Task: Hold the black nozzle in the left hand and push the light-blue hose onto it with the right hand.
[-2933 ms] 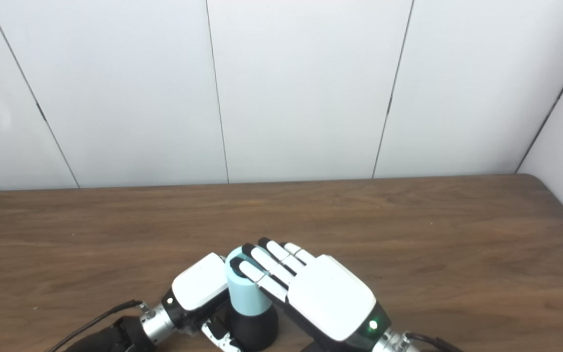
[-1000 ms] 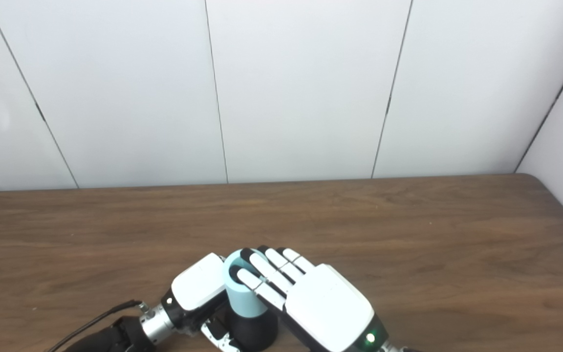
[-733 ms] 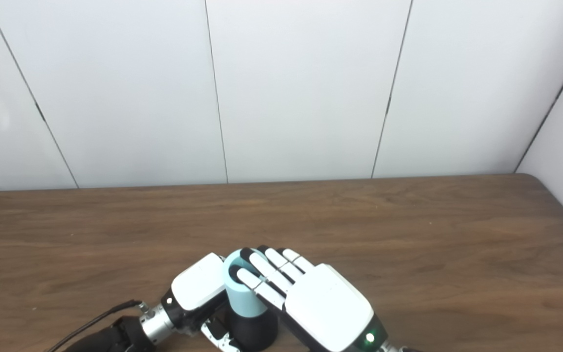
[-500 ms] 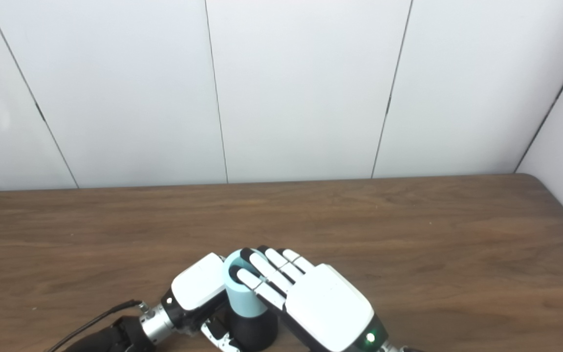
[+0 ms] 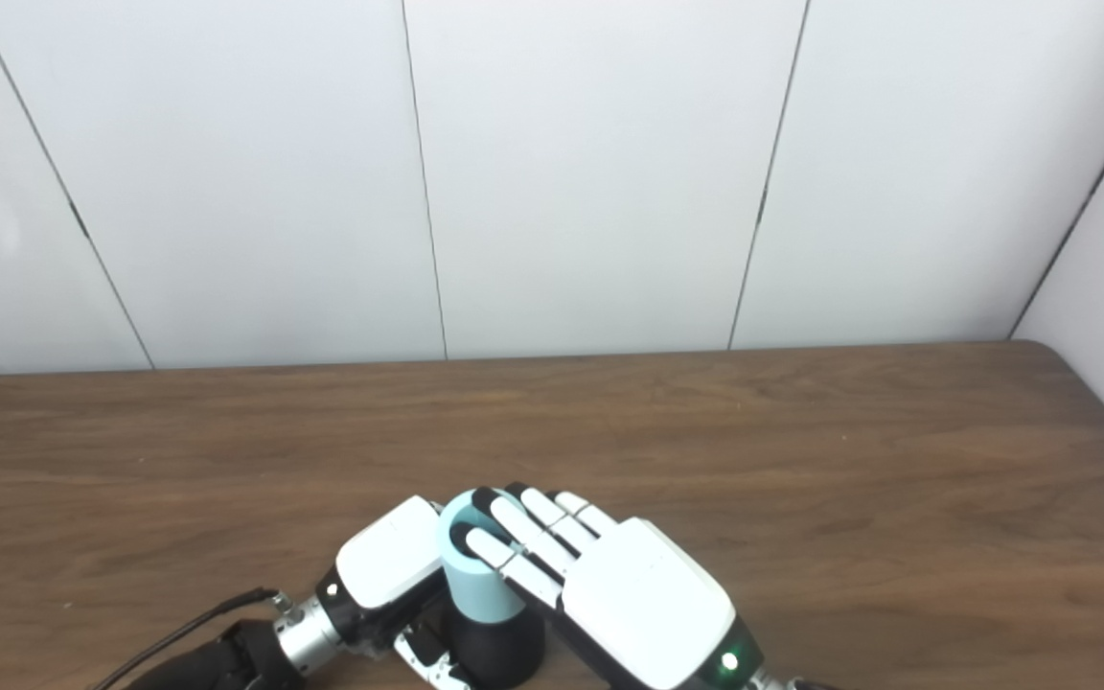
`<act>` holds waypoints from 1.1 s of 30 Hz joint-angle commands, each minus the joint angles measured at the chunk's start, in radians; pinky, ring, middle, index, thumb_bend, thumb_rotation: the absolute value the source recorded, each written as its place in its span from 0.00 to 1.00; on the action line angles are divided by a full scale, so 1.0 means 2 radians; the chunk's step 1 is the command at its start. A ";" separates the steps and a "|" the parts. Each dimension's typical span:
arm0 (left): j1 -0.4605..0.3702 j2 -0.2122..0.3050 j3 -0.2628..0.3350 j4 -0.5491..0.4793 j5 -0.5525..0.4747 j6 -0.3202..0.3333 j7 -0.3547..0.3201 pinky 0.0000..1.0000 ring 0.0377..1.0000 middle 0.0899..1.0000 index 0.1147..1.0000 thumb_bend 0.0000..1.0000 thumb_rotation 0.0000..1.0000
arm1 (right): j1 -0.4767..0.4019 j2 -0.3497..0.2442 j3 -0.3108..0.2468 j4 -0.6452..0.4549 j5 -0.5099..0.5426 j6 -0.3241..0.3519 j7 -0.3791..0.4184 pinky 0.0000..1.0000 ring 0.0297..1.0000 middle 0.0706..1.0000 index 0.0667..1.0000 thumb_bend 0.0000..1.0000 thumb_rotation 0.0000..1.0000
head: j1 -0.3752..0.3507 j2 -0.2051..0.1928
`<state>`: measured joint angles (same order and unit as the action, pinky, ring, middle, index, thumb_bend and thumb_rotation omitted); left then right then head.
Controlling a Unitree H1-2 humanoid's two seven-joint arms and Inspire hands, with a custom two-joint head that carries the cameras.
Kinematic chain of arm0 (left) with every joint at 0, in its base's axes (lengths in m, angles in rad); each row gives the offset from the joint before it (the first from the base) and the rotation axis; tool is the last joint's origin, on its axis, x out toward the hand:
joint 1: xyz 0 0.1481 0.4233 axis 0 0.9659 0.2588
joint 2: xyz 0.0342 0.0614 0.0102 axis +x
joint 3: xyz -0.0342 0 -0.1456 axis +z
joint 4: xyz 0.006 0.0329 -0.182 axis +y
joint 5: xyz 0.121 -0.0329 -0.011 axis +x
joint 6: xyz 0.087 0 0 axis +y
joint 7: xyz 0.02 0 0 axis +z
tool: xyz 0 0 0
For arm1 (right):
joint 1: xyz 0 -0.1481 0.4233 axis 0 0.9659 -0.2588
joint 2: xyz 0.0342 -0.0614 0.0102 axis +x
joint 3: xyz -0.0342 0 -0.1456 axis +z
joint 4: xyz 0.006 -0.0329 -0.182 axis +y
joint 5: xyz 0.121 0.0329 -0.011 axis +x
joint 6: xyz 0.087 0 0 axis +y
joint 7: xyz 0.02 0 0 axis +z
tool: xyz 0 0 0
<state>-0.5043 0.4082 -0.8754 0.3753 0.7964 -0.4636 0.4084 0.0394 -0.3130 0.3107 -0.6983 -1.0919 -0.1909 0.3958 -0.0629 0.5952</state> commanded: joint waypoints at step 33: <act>0.060 -0.021 -0.038 0.031 0.000 -0.003 -0.023 0.26 0.31 0.38 0.46 0.52 0.00 | 0.020 -0.031 0.039 0.027 0.005 0.013 0.089 0.90 0.96 0.96 0.90 0.88 0.92 | 0.001 0.001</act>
<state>-0.5042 0.4090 -0.8745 0.3743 0.7960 -0.4636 0.4087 0.0320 -0.3242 0.3357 -0.7033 -1.0785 -0.1508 0.3958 -0.0614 0.5967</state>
